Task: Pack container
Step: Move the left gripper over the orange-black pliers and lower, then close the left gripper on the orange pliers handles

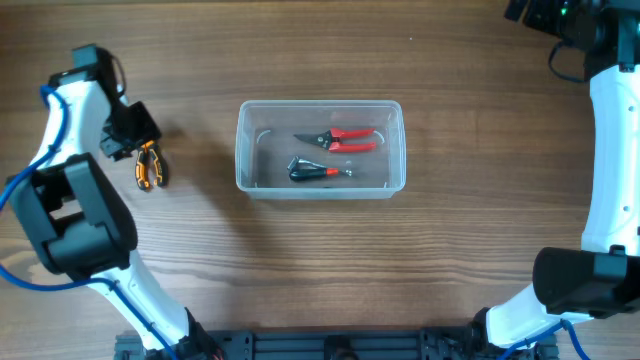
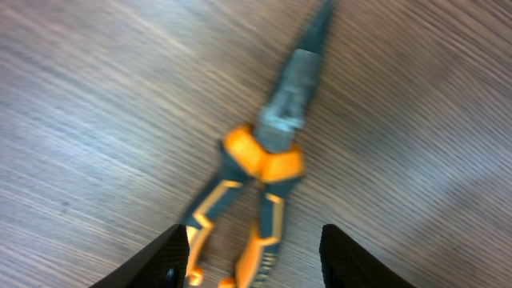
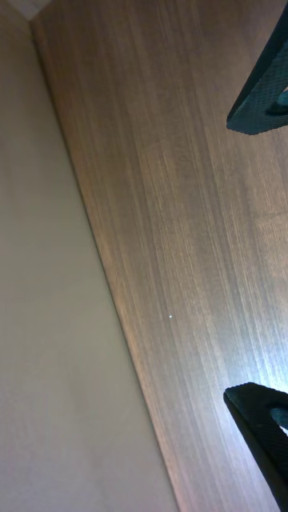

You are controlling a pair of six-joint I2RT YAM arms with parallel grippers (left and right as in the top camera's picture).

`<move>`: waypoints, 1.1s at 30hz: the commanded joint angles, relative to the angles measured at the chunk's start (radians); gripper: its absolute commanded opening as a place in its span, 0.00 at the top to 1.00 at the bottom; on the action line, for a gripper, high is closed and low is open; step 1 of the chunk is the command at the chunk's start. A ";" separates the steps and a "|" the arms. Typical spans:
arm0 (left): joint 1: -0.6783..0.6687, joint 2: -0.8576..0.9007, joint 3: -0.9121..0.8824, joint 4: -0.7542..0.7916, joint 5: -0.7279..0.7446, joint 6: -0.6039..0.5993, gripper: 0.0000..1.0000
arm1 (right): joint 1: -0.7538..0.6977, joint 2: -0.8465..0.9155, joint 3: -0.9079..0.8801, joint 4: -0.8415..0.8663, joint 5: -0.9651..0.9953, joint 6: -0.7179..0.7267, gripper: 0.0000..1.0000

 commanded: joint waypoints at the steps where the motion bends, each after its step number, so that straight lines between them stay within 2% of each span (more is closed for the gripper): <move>1: 0.038 0.010 -0.027 0.002 0.071 -0.019 0.45 | 0.002 0.004 -0.001 0.002 0.014 0.019 0.00; 8: 0.038 0.010 -0.127 0.070 0.074 -0.006 0.45 | 0.002 0.004 -0.001 0.002 0.014 0.019 0.00; 13: 0.038 0.010 -0.147 0.084 0.069 0.076 0.40 | 0.002 0.004 -0.001 0.002 0.014 0.019 0.00; 17: 0.038 0.010 -0.147 0.085 0.070 0.100 0.39 | 0.002 0.004 -0.001 0.002 0.014 0.019 0.00; 19: 0.038 0.010 -0.147 0.090 0.069 0.156 0.38 | 0.002 0.004 -0.001 0.002 0.014 0.019 0.00; 33: 0.039 -0.010 -0.077 0.040 0.027 0.156 0.35 | 0.002 0.004 -0.001 0.002 0.014 0.019 0.00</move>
